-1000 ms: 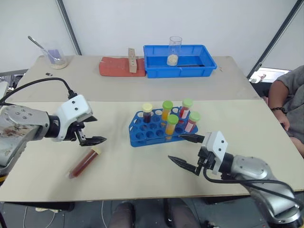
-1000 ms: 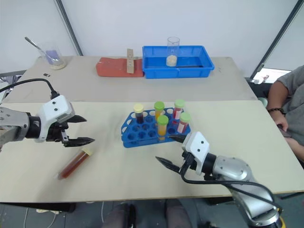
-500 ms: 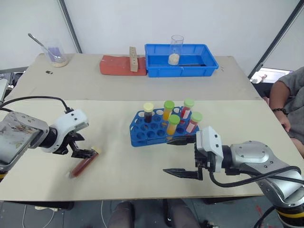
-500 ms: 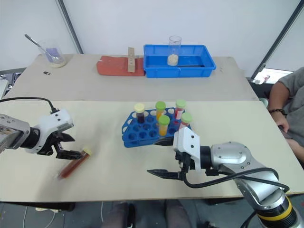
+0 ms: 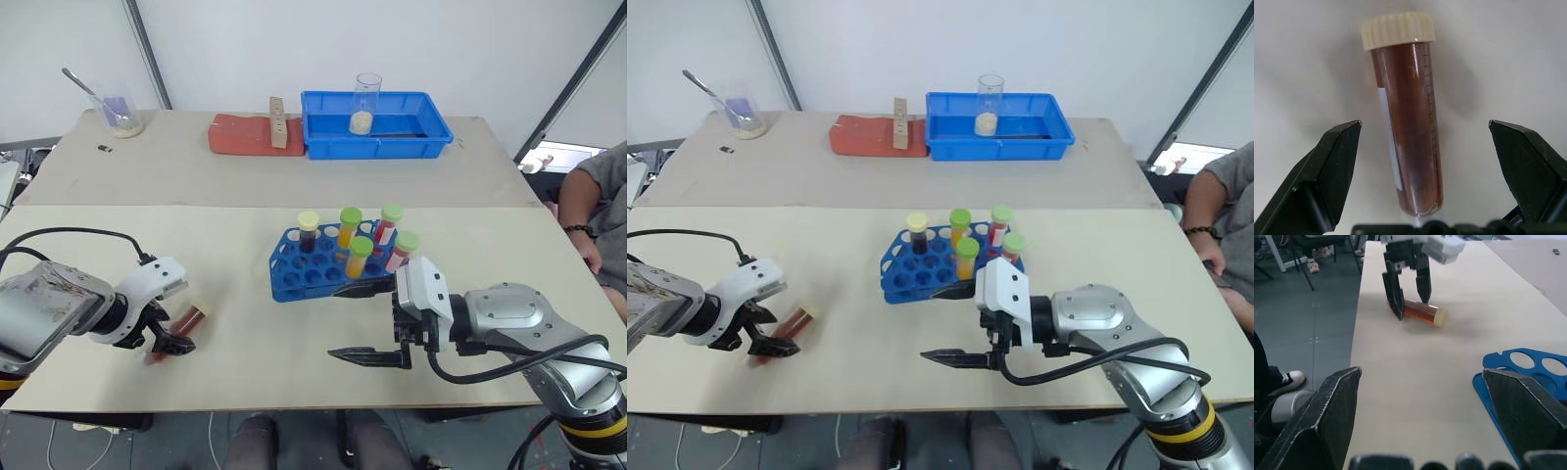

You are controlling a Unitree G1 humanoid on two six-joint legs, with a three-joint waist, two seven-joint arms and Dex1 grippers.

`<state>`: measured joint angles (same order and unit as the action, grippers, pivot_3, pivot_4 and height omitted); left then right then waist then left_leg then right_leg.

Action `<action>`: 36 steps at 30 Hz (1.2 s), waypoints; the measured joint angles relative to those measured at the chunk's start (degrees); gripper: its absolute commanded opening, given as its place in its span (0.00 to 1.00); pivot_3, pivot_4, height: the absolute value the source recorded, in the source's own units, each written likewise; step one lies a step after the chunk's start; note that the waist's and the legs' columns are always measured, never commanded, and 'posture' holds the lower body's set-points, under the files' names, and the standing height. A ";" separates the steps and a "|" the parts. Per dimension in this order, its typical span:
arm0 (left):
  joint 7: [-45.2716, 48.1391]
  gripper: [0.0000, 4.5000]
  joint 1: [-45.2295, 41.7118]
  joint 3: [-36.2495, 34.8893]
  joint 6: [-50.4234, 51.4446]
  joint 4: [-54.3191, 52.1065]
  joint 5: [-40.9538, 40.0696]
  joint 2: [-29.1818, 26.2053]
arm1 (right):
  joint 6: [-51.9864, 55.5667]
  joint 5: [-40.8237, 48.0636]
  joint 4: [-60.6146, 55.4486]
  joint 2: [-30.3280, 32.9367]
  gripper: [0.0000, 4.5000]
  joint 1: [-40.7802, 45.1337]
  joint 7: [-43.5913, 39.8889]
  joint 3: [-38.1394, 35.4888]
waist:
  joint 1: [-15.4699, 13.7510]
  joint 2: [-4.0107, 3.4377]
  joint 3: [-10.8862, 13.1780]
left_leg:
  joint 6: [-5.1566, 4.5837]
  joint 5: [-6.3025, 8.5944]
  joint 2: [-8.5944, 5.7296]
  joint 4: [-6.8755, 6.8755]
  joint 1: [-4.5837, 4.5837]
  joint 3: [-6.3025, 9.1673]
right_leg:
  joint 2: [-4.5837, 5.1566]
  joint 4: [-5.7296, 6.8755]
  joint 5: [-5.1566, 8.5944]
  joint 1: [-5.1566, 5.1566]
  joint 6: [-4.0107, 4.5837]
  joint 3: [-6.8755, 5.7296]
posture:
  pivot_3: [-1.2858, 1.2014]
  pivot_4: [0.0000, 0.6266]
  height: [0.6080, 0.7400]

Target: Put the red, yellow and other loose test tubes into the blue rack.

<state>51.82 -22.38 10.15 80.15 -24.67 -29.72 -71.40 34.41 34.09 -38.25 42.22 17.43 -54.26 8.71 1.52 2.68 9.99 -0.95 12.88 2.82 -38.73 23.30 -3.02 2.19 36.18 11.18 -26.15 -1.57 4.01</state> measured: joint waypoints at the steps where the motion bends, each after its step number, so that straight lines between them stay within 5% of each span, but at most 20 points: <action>1: -0.18 0.71 -0.27 0.42 0.00 0.35 0.03 0.46 | 0.02 0.08 -0.01 -0.05 0.99 0.08 0.04 0.00 | -0.07 0.00 0.00 | 0.00 0.00 0.00 0.00 0.00 0.00 | 0.00 0.00 0.00 0.00 0.00 0.00 | 0.52 0.24 1.00; 6: -0.82 0.20 -3.53 4.19 -0.96 3.48 0.87 1.74 | 1.02 0.94 -0.19 -0.26 0.99 0.11 0.77 0.00 | -0.56 0.00 0.00 | 0.00 0.00 -0.01 -0.01 -0.01 -0.01 | 0.00 0.01 0.00 0.01 0.01 0.00 | 0.52 0.24 1.00; 17: 4.42 0.19 -4.22 6.14 -9.86 7.55 2.44 1.23 | 3.13 2.84 -3.02 1.46 0.99 -3.07 2.29 -1.30 | -1.13 -0.09 -0.05 | 0.01 -0.01 -0.01 -0.05 -0.08 0.02 | 0.00 0.10 0.00 0.05 0.04 -0.03 | 0.52 0.24 1.00; 23: 12.03 0.19 -8.54 -4.40 -18.27 9.89 -2.90 3.90 | 3.59 4.38 -4.31 3.83 0.99 -7.36 3.14 -5.94 | -1.28 -0.01 -0.03 | 0.00 0.00 -0.02 -0.12 0.13 -0.02 | 0.04 -0.07 -0.03 0.02 -0.01 -0.02 | 0.52 0.24 1.00; 28: 8.37 0.19 -10.29 -15.63 -22.01 7.35 -11.17 18.48 | 2.73 3.52 -4.80 5.61 0.99 -10.52 4.24 -10.63 | -1.36 -0.01 -0.03 | 0.00 -0.01 -0.06 -0.18 0.15 0.03 | 0.06 -0.07 -0.17 0.07 -0.28 -0.01 | 0.52 0.24 1.00; 36: -5.47 0.19 -5.20 -11.75 -39.00 5.01 -3.38 39.33 | 2.48 2.86 -2.48 10.14 0.99 -11.14 3.82 -16.93 | -0.87 0.01 -0.04 | 0.00 -0.01 -0.11 -0.25 -0.03 0.02 | 0.05 -0.13 -0.45 0.31 -0.52 0.09 | 0.52 0.24 1.00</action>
<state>46.35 -27.58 -1.60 41.15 -19.66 -33.10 -32.07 36.89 36.94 -40.73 52.36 6.29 -50.45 -8.22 0.64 2.70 9.95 -0.96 12.87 2.71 -38.98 23.27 -2.99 2.24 36.04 10.73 -25.84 -2.09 4.10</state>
